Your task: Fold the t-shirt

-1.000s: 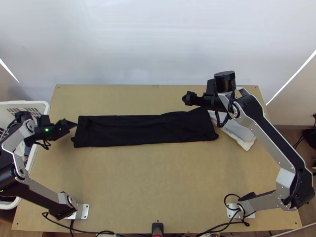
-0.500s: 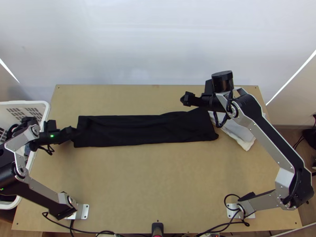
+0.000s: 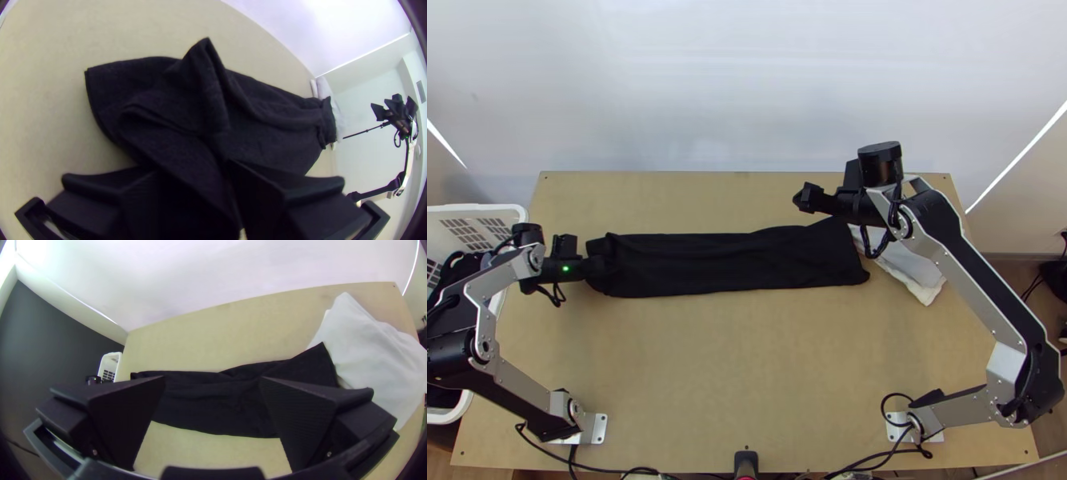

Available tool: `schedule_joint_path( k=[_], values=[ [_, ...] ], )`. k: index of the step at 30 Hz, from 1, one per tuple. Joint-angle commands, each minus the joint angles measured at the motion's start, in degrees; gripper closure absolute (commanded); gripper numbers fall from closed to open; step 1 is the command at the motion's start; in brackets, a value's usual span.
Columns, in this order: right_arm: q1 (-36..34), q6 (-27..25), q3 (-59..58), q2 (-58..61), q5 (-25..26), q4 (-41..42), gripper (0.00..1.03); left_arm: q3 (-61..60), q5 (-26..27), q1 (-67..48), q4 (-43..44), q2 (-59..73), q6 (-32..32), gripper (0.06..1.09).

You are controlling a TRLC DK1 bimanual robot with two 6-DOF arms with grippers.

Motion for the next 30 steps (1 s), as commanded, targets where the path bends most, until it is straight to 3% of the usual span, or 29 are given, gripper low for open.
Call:
schedule_joint_path(
  k=[1, 10, 14, 17, 22, 30],
  values=[
    [-1.2, 0.0, 0.3, -1.3, 0.1, -1.1, 0.05, -3.5, -2.0, 4.0, 7.9, -5.6, -1.8, 1.05],
    [-2.7, 0.0, -1.5, -2.7, 0.1, -1.1, 0.05, 7.3, -1.5, 27.2, -1.6, 0.1, 6.7, 1.05],
    [-2.3, 0.3, -1.9, -3.0, 0.0, -1.1, 0.05, 12.8, -1.5, 29.5, -9.7, 0.1, 6.0, 1.05],
    [-2.1, 0.3, -2.0, -3.0, 0.0, -1.1, 0.05, 14.1, -1.5, 24.5, -17.5, -5.9, 4.4, 1.05],
    [-2.2, 0.3, -1.8, -3.4, 0.0, -1.1, 0.05, 15.6, -1.5, 10.9, -20.1, -16.0, -5.4, 1.05],
    [-4.1, 0.3, -2.8, -5.6, 0.0, -1.1, 0.05, 22.1, -3.2, -14.4, -21.1, -17.6, -18.2, 1.05]
  ],
)
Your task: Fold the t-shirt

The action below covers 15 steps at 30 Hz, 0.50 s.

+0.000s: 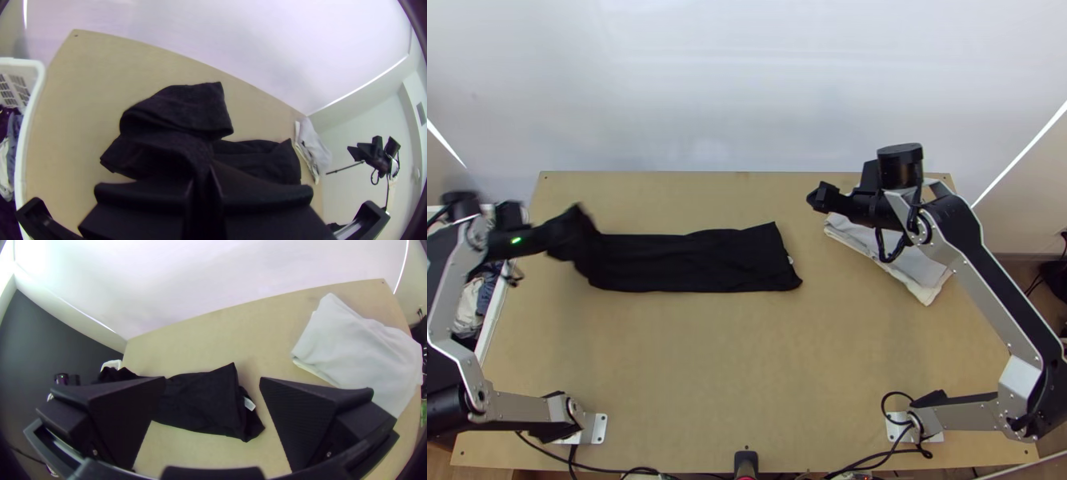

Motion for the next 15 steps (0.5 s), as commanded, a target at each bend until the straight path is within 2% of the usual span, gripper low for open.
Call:
schedule_joint_path(
  k=[1, 7, 15],
  values=[
    [-2.0, -0.5, -1.0, -2.1, 0.1, 0.0, 0.05, 6.1, -2.3, -20.1, -1.2, -2.0, -10.0, 1.05],
    [-6.3, -2.6, -1.8, -4.3, 0.0, -0.1, 0.05, 9.9, -6.3, -32.2, -0.4, 1.7, -13.9, 1.05],
    [-10.4, -3.3, -3.7, -6.5, -0.4, -1.0, 0.05, 13.5, -8.7, -40.2, 1.8, 6.9, -17.1, 1.05]
  ],
)
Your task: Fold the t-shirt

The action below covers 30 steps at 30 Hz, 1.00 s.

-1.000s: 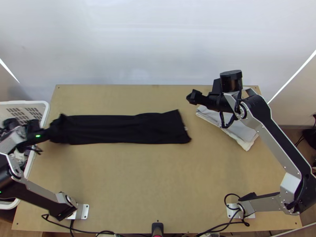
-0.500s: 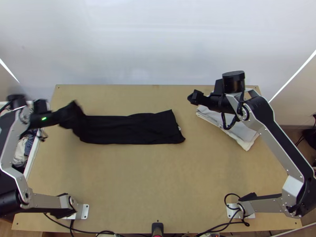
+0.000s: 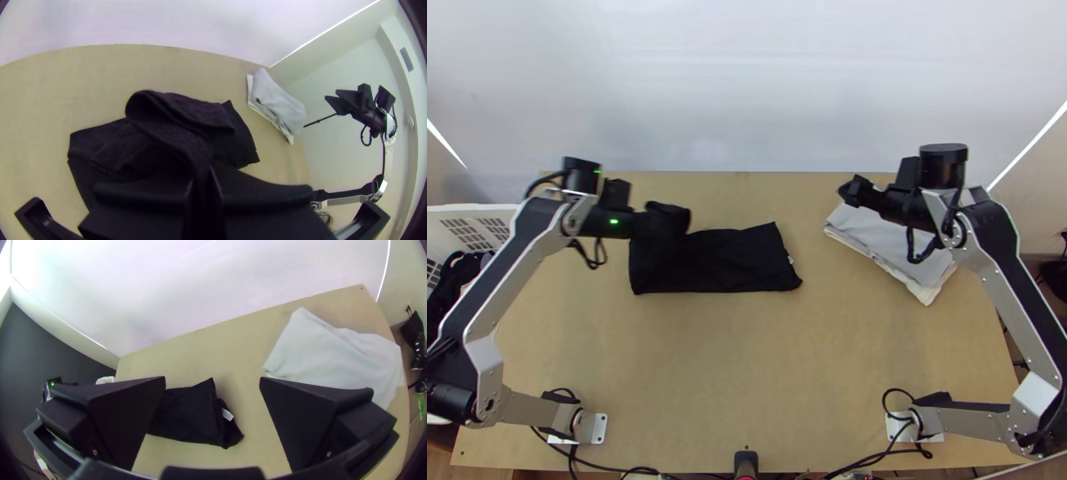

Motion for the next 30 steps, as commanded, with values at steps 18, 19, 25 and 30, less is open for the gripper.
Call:
schedule_joint_path(
  k=[18, 19, 25, 30],
  values=[
    [-7.6, -1.6, -7.2, -5.9, -1.5, -0.3, 0.05, 12.0, -4.3, -18.3, 11.1, 15.4, -13.8, 1.05],
    [-7.9, -1.7, -7.2, -6.0, -1.6, -0.3, 0.05, 12.1, -4.4, -18.7, 11.3, 15.9, -13.8, 1.05],
    [-8.6, -1.9, -8.2, -6.9, -1.8, -0.3, 0.05, 13.7, -5.0, -20.8, 12.1, 18.7, -14.7, 1.05],
    [-8.6, -1.6, -9.6, -7.8, -1.9, -0.3, 0.05, 14.0, -5.6, -23.0, 16.2, 21.3, -16.0, 1.01]
  ],
)
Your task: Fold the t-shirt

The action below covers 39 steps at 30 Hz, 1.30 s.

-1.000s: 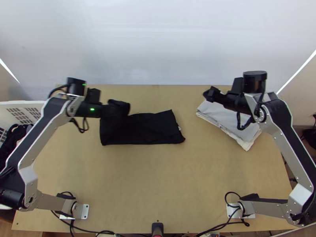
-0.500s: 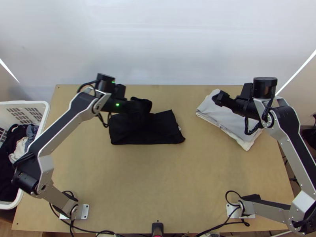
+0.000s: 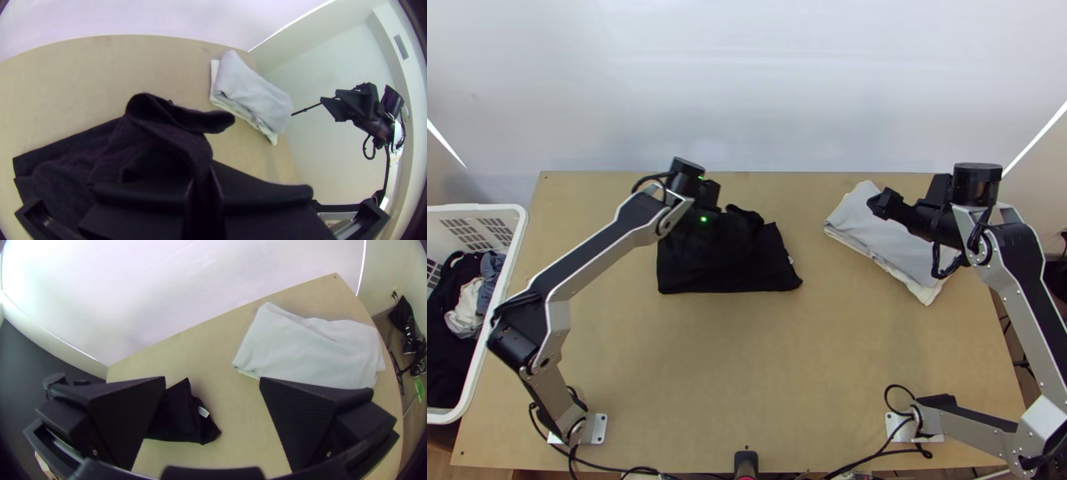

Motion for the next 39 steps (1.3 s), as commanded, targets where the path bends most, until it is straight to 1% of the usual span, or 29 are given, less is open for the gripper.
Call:
schedule_joint_path(
  k=[1, 2, 3, 4, 8, 9, 11, 14, 22, 23, 25, 26, 28, 30, 34, 39],
  values=[
    [-0.3, 0.5, -1.9, -1.3, -0.2, 0.0, 0.05, 1.4, -0.6, -3.6, 4.3, 3.7, -1.8, 0.79],
    [-0.1, 1.0, -2.4, -1.4, -0.2, 0.1, 0.05, 2.0, -0.6, -4.4, 5.0, 3.8, -1.9, 0.41],
    [0.2, 1.2, -3.0, -1.4, -0.2, 0.4, 0.05, 2.0, -0.7, -5.3, 6.1, 3.2, -2.1, 0.06],
    [0.7, 2.1, -3.8, -1.4, -0.2, 0.7, 0.05, 1.7, -0.7, -6.1, 8.0, 2.4, -2.2, 0.10],
    [4.9, 6.0, -8.8, -1.0, -0.1, 4.9, 0.05, 1.8, -0.5, -6.4, 17.6, 0.0, -8.2, 0.10],
    [6.0, 7.0, -9.9, -0.6, 0.1, 6.2, 0.05, 2.3, -0.1, -6.0, 19.1, -0.4, -9.9, 0.10],
    [8.4, 8.3, -10.7, 1.0, 1.0, 6.9, 0.05, 3.9, 0.3, -4.5, 19.7, -0.9, -11.4, 0.10],
    [12.0, 8.8, -10.8, 3.3, 1.9, 7.7, 0.05, 3.8, 1.3, -1.9, 19.5, -2.2, -11.4, 0.10],
    [18.1, 8.3, -14.0, 10.1, 2.4, 15.0, 0.05, -7.0, 2.2, 9.0, 19.5, -9.5, -8.3, 0.10],
    [18.4, 8.8, -14.7, 11.4, 0.8, 16.5, 0.05, -8.2, 2.1, 10.2, 19.5, -10.2, -8.2, 0.10],
    [17.6, 11.0, -15.4, 14.3, -5.7, 19.9, 0.05, -10.7, 1.4, 12.0, 19.4, -11.5, -7.6, 0.10],
    [17.1, 11.2, -15.6, 15.9, -8.8, 21.3, 0.05, -11.8, 1.2, 12.6, 19.4, -12.2, -7.6, 0.10],
    [16.3, 11.2, -15.8, 18.2, -10.5, 24.2, 0.05, -14.1, -0.7, 13.7, 19.5, -13.8, -6.4, 0.10],
    [14.9, 11.2, -15.8, 20.4, -14.0, 26.6, 0.05, -15.6, -2.7, 14.7, 18.5, -14.8, -4.4, 0.10],
    [13.1, 9.9, -15.8, 24.5, -14.5, 30.6, 0.05, -18.2, -8.2, 18.6, 15.1, -17.7, 4.0, 0.10],
    [12.3, 8.0, -15.1, 29.0, -14.7, 33.2, 0.05, -17.4, -8.8, 28.4, 10.3, -20.6, 7.4, 0.10]
  ],
)
